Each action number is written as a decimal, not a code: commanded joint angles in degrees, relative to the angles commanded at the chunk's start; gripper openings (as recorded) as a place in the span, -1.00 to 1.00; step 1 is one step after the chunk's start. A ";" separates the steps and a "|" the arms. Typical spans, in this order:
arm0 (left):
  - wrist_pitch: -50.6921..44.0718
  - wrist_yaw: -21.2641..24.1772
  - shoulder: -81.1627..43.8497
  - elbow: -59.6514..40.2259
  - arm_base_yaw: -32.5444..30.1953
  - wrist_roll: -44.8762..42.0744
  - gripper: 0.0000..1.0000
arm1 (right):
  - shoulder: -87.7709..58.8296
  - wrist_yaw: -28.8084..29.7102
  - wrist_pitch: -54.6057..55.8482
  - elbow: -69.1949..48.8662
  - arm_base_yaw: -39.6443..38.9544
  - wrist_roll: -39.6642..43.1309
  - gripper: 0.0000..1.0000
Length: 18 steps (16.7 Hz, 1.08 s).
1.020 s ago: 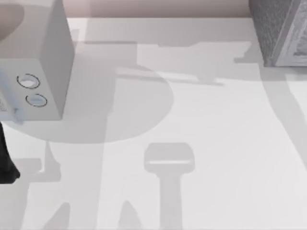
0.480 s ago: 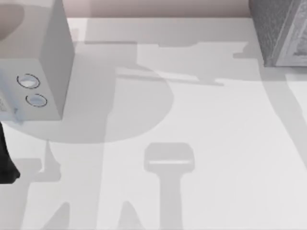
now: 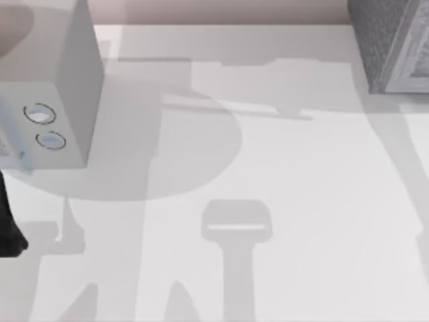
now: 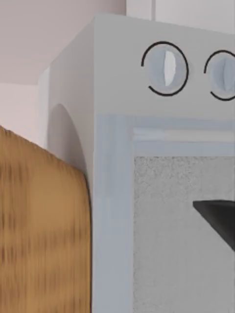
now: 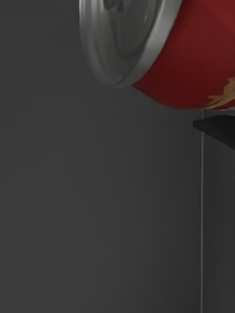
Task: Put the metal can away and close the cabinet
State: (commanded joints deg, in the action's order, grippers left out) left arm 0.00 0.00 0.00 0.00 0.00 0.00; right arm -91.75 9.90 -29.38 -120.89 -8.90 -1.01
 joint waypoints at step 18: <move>0.00 0.00 0.00 0.00 0.00 0.00 1.00 | -24.07 -2.30 -8.21 -32.32 2.79 -0.01 -1.00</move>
State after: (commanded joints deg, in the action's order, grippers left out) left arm 0.00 0.00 0.00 0.00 0.00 0.00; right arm -115.82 7.60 -37.59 -153.20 -6.11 -1.02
